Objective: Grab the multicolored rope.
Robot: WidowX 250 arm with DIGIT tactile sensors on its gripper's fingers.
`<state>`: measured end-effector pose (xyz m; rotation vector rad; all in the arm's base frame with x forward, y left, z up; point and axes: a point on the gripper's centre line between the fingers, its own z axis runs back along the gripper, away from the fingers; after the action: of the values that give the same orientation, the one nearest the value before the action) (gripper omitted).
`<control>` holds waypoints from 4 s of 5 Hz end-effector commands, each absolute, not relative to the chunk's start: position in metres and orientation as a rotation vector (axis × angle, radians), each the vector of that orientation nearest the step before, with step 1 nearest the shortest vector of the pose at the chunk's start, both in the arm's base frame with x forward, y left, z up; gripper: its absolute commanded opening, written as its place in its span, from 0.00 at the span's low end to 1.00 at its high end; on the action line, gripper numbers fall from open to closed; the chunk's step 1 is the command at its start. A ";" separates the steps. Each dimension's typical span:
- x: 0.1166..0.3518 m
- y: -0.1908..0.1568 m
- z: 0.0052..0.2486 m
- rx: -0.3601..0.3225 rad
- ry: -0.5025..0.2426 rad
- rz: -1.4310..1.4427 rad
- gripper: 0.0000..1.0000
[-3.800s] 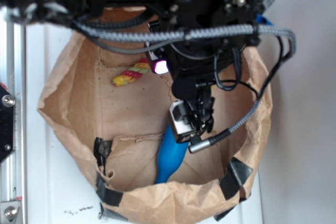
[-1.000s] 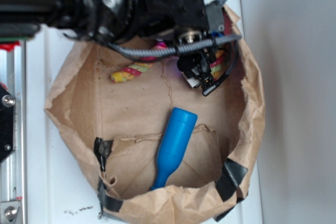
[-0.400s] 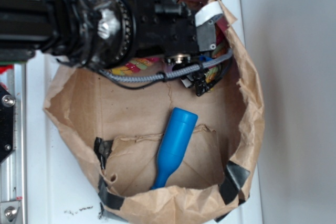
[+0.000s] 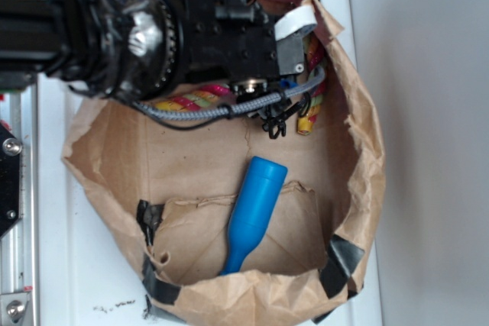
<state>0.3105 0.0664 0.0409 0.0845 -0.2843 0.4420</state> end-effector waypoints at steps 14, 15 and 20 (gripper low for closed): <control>0.322 0.080 0.045 0.091 -0.321 0.394 0.00; 0.321 0.080 0.051 0.080 -0.313 0.384 0.00; 0.279 0.075 0.159 -0.209 -0.269 0.313 0.00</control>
<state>0.2800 0.0563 0.1364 -0.2255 -0.1943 0.3093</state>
